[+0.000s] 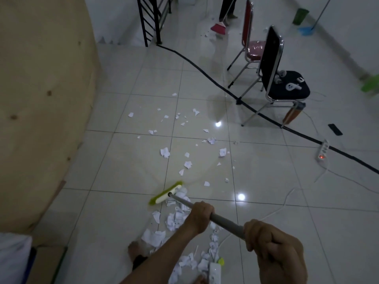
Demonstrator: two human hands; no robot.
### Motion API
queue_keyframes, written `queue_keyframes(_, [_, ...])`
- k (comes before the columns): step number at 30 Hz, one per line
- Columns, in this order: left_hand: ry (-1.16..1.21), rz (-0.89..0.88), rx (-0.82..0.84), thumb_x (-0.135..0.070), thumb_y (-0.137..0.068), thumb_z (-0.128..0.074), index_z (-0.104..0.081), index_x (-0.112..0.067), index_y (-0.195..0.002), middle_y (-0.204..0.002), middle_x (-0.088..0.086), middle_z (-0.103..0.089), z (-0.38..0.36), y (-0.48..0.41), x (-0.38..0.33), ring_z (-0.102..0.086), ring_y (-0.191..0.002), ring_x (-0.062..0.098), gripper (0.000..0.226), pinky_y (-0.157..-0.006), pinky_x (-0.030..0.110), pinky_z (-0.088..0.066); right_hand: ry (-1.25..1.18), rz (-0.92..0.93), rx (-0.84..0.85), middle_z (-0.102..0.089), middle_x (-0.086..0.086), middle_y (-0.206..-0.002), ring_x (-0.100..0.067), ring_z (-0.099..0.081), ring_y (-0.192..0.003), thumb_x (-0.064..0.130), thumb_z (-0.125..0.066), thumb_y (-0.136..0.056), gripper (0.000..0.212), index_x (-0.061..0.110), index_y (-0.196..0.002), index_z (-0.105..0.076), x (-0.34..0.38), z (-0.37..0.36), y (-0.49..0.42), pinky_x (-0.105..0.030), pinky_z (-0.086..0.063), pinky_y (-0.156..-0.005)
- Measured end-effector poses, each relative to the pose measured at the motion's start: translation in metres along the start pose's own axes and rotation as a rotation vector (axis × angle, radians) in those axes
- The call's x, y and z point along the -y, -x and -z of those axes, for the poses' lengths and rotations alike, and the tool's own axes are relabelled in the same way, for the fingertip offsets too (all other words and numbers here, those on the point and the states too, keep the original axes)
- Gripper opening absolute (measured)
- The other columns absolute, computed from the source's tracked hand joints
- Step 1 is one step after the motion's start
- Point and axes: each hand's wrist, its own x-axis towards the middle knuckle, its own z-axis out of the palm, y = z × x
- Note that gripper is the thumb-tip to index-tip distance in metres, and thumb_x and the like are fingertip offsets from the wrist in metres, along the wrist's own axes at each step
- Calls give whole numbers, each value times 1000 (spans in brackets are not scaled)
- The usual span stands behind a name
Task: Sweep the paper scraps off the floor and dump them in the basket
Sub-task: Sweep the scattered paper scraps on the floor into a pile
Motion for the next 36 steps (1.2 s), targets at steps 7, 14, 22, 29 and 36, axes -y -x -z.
queue_keyframes(7, [-302, -196, -180, -16, -73, -41, -52, -18, -57, -49, -1, -51, -22, -15, -6, -49, -43, 13, 19, -47, 18, -35, -125, 9, -22, -34, -2, -46, -17, -32, -49, 12, -45, -60, 17, 22, -46, -43, 2, 39, 4, -30, -26, -55])
queue_keyframes(14, [-269, -132, 52, -4, -37, -88, -55, -17, -57, -52, 0, -54, -44, -14, 20, -53, -44, 12, 41, -47, 13, -40, -37, -44, -39, -38, -3, -47, -19, -37, -51, 14, -46, -59, 14, 20, -46, -46, -17, 46, 27, -30, -29, -54])
queue_keyframes(22, [-217, -270, 83, 0, -36, -90, -55, -16, -57, -51, -1, -56, -66, 27, 1, -55, -44, 12, 44, -44, 12, -41, -67, 76, 126, -44, -5, -47, -15, -48, -50, 3, -46, -64, 19, 17, -53, -46, -21, 62, 75, -25, -37, -54])
queue_keyframes(29, [-195, -340, 47, 1, -42, -85, -51, -16, -62, -53, 1, -56, -80, 78, -5, -55, -47, 15, 42, -47, 14, -44, 31, 30, 315, -60, 12, -69, -8, -55, -54, -3, -44, -72, 31, 27, -65, -45, -6, 57, 111, -21, -43, -57])
queue_keyframes(36, [-225, -316, -97, 4, -44, -82, -54, -13, -58, -53, 4, -55, -70, 84, -22, -54, -45, 17, 35, -47, 15, -42, -15, 126, 169, -46, -6, -52, -16, -45, -51, 4, -47, -64, 18, 18, -55, -40, 17, 53, 139, -33, -32, -51])
